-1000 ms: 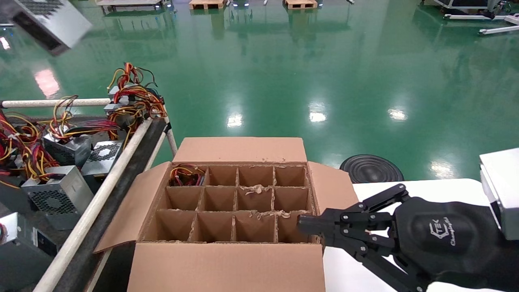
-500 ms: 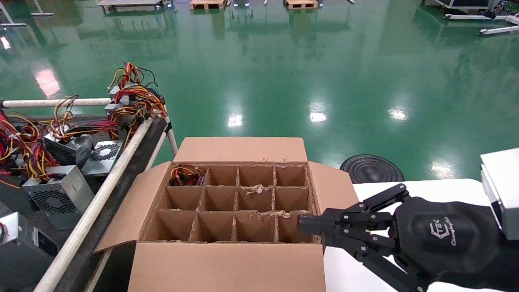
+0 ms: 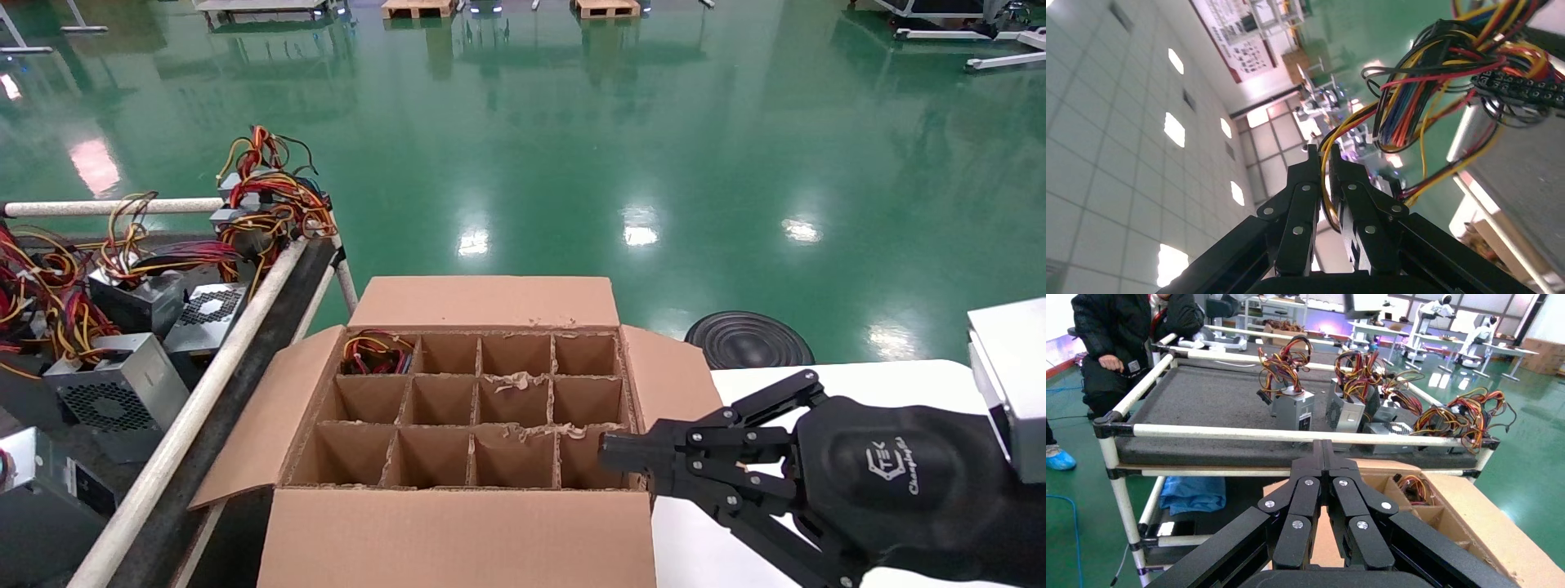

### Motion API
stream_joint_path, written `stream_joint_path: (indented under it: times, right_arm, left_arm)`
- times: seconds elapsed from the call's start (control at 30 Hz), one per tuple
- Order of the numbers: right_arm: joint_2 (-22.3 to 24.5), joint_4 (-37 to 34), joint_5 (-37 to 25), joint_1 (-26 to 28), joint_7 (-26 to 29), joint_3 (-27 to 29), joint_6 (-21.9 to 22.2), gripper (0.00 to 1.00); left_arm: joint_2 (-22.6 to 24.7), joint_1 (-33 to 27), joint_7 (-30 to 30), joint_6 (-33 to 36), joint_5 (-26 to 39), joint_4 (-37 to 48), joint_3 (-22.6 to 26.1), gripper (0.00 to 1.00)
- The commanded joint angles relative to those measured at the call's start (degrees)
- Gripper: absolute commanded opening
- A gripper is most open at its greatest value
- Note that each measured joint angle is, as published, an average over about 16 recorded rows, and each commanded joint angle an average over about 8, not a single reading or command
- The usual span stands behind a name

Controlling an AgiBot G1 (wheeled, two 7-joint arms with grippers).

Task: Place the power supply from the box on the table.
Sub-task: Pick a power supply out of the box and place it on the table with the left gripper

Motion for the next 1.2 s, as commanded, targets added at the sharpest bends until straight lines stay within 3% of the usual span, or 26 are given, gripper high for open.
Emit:
stream_joint_path:
  times: [0.03, 0.67, 1.2]
  right_arm:
    - [0.0, 0.0, 0.0, 0.0, 0.0, 0.0, 0.0, 0.00]
    - [0.0, 0.0, 0.0, 0.0, 0.0, 0.0, 0.0, 0.00]
    - [0.0, 0.0, 0.0, 0.0, 0.0, 0.0, 0.0, 0.00]
  left_arm:
    - [-0.3, -0.5, -0.7, 0.5, 0.9, 0.0, 0.7, 0.00]
    - [4.8, -7.4, 0.3, 11.5, 7.1, 14.8, 8.2, 0.00]
    - [5.8, -9.7, 2.5, 15.6, 8.4, 20.3, 10.4, 0.00]
